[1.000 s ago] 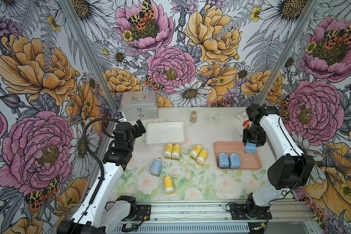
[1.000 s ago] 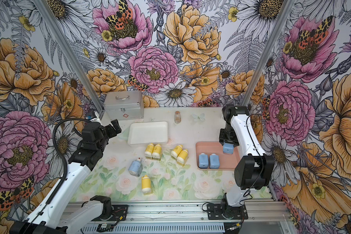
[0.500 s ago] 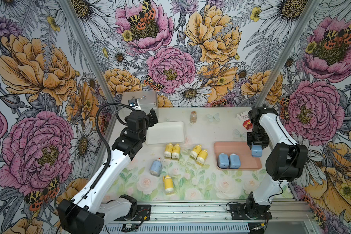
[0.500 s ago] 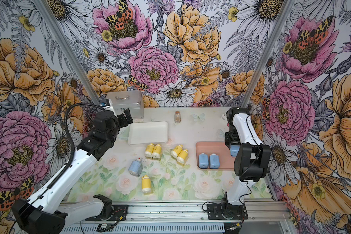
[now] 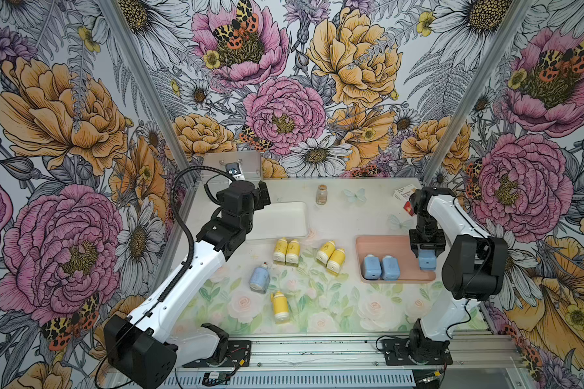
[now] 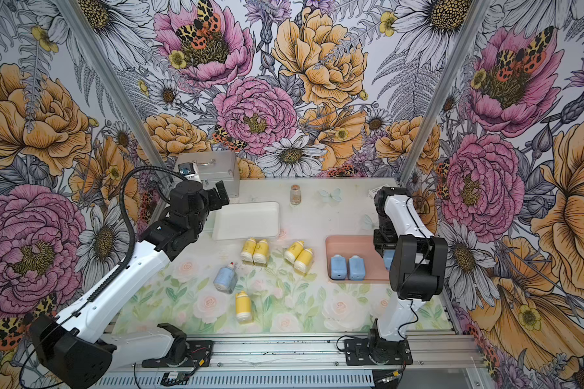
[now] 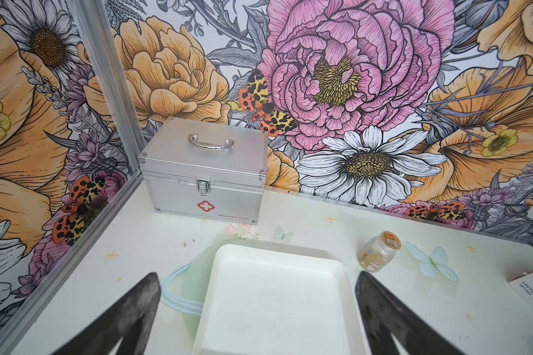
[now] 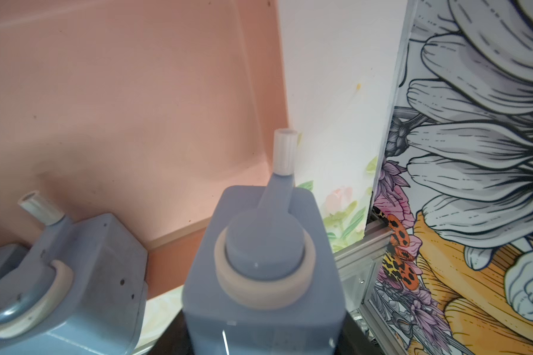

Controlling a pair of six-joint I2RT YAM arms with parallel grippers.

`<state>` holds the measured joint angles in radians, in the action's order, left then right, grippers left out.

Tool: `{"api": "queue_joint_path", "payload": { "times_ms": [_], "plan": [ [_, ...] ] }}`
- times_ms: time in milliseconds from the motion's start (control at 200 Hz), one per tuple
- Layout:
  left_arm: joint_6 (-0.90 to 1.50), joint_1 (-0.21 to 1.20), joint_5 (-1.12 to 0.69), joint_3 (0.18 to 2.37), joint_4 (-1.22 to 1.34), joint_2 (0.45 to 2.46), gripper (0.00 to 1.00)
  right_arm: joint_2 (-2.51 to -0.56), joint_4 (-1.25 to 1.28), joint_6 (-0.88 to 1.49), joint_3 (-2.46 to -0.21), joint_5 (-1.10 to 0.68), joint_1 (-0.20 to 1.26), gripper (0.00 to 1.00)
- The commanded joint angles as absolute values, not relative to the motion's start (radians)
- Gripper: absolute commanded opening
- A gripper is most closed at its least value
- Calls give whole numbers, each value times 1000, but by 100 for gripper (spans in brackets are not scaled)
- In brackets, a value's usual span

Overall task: Place the pencil sharpeners by color into the storage box
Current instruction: Place the pencil sharpener in the storage box.

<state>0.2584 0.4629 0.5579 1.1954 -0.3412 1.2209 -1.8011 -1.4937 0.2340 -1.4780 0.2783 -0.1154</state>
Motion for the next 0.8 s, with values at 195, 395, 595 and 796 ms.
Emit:
{"api": "queue_joint_path", "payload": {
  "times_ms": [195, 395, 595, 796],
  "plan": [
    [262, 485, 584, 1219, -353, 1221, 99, -1813, -1411, 202, -1420, 267, -115, 44],
    [261, 502, 593, 1225, -353, 1236, 98, -1826, -1373, 183, -1389, 232, -115, 43],
    [264, 511, 597, 1235, -354, 1255, 99, -1828, -1358, 177, -1377, 237, -127, 43],
    [266, 522, 597, 1240, -356, 1269, 99, -1828, -1352, 171, -1371, 257, -133, 43]
  ]
}}
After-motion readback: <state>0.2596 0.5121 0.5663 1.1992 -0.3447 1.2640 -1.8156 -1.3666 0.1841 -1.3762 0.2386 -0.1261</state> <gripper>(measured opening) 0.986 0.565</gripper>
